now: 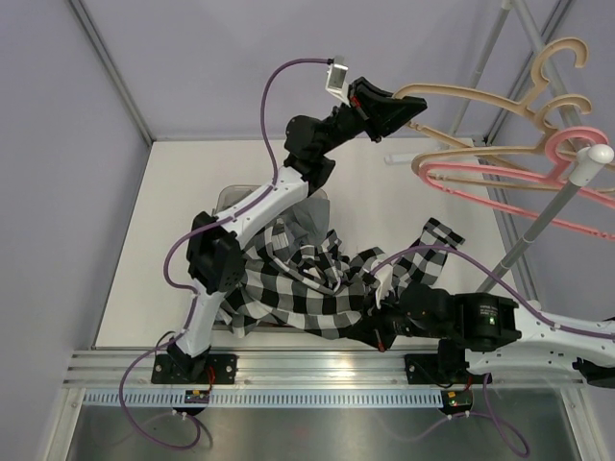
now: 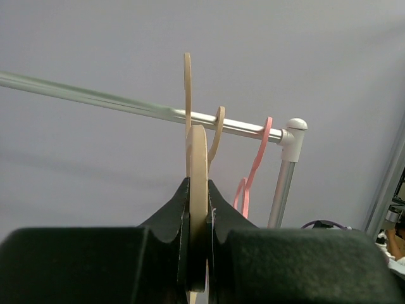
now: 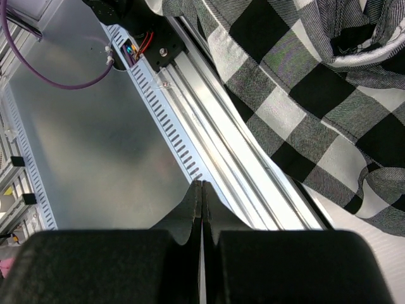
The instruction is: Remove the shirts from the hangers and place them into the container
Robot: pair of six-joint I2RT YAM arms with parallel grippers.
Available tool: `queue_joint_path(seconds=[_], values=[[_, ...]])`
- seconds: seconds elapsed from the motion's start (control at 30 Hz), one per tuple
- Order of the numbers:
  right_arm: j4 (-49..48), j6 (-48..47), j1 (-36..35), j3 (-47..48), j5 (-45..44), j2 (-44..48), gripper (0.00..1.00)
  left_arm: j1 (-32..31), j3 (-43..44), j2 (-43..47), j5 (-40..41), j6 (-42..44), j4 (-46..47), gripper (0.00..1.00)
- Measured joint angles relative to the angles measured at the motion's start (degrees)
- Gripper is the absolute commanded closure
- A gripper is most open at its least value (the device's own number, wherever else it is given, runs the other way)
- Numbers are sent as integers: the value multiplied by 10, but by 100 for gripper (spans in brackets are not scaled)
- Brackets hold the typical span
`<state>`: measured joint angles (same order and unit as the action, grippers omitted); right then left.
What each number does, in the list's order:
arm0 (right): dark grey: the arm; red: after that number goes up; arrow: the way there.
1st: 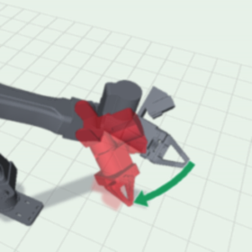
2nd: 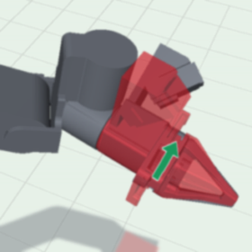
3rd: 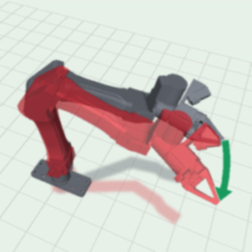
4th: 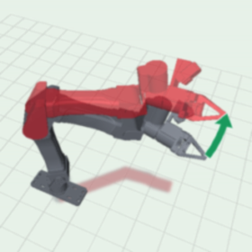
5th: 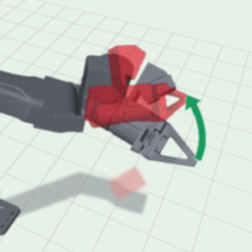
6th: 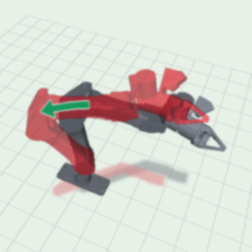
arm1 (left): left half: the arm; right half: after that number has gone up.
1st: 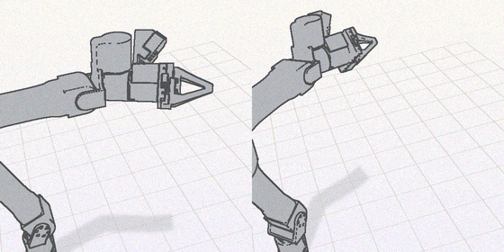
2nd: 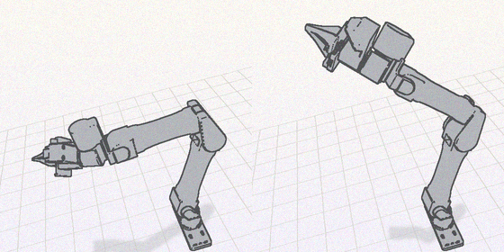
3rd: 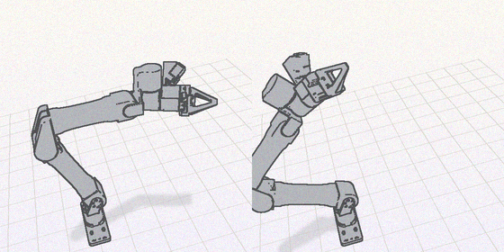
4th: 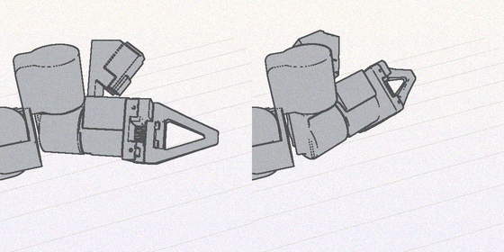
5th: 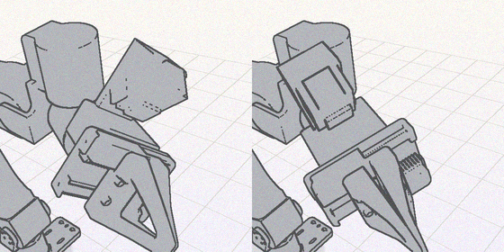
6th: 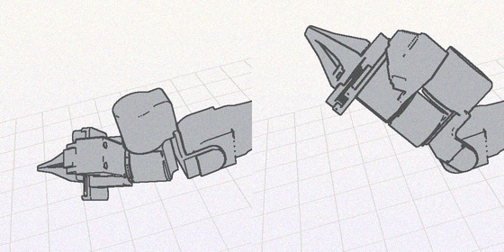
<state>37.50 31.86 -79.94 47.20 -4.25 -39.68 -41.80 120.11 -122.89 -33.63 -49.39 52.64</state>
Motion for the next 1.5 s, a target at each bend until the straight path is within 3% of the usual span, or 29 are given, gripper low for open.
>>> queue_joint_path(seconds=[0.13, 0.3, 0.37, 0.4, 0.47, 0.5, 0.53, 0.57, 0.63, 0.67, 0.8, 1.0, 1.17, 1.5], values=[[0, 4, -9, 0, -14, -6, 100, -9, -7, -6, 14, 17, -16, 100], [0, 5, -12, 0, -28, -7, 100, -13, -97, 16, 37, 48, -21, 100], [0, 5, -13, 0, -32, -8, 100, -13, -112, 18, 43, 56, -22, 93], [0, 5, -13, 0, -37, -9, 100, -13, -116, 21, 45, 59, -23, 64], [1, 5, -13, 0, -46, -14, 95, -13, -136, 37, 46, 67, -31, 41], [1, 7, -14, 0, -56, -18, 81, -13, -149, 50, 46, 72, -39, 31], [2, 11, -14, 1, -67, -23, 62, -13, -162, 63, 46, 78, -46, 2], [2, 14, -14, 1, -80, -30, 38, -13, -176, 78, 48, 89, -58, 1], [2, 18, -14, 2, -106, -46, 16, -13, -193, 109, 56, 109, -102, 1], [2, 20, -15, 2, -120, -55, 1, -12, -196, 126, 61, 124, -136, 1], [0, 28, -15, 8, -184, -121, 1, -5, -196, 191, 94, 186, -282, 1], [-6, 73, -13, 32, -293, -242, 0, 58, -176, 323, 163, 259, -514, 1], [-3, 138, 37, 43, -333, -358, 1, 84, -188, 430, 241, 300, -665, 1], [-110, 198, 144, 31, -320, -456, 0, 83, -471, 723, 320, 288, -754, 1]])
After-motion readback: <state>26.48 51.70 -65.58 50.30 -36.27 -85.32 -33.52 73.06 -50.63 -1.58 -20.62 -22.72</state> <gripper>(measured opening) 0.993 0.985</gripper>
